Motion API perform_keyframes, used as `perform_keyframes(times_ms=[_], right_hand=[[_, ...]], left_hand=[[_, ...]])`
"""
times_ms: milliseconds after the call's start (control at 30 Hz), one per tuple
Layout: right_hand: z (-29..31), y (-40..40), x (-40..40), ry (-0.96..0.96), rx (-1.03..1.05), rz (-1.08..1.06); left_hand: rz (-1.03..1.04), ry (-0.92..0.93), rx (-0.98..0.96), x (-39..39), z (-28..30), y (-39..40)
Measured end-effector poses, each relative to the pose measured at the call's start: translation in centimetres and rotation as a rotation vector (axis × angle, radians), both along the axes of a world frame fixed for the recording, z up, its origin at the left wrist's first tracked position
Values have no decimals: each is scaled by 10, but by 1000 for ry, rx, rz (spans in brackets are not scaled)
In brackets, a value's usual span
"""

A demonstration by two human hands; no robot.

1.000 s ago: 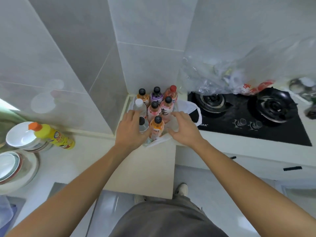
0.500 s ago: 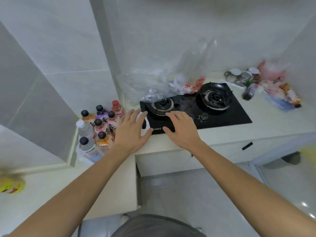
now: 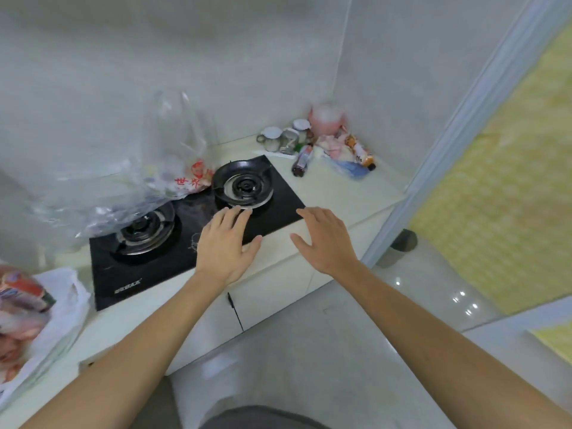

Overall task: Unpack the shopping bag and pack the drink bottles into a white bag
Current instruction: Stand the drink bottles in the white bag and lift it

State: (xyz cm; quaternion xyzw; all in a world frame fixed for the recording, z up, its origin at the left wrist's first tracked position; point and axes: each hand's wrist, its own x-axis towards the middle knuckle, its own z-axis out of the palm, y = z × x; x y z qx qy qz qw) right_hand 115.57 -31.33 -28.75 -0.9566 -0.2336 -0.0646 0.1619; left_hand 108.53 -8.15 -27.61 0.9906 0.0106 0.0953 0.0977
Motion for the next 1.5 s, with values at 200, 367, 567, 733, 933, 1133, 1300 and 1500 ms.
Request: perform_keyframes(times_ms=[200,367,567,733,933,1133,1300,1500], right_hand=[[-17,-69,63,55,-12,-137],[-38,-101,140,116,-24,-191],[-62,-128,255,181,-58,-232],[-80,-140,344,211,-204,-202],[-109,-165,450,230,-238,-187],[-153,-176,546,239,-176,-213],[-181,-177,585,151,-119,-261],[-198,-180,595,156,-102,-292]], left_hand=[[-99,-7,-11,88,-14,-57],[-115,19,-66,175,-48,-86],[-105,78,-120,288,-87,-102],[-115,106,-90,376,-101,-103],[-66,195,-70,471,-120,-119],[97,326,-102,542,-152,-130],[238,379,-151,577,-184,-133],[395,365,-228,603,-211,-136]])
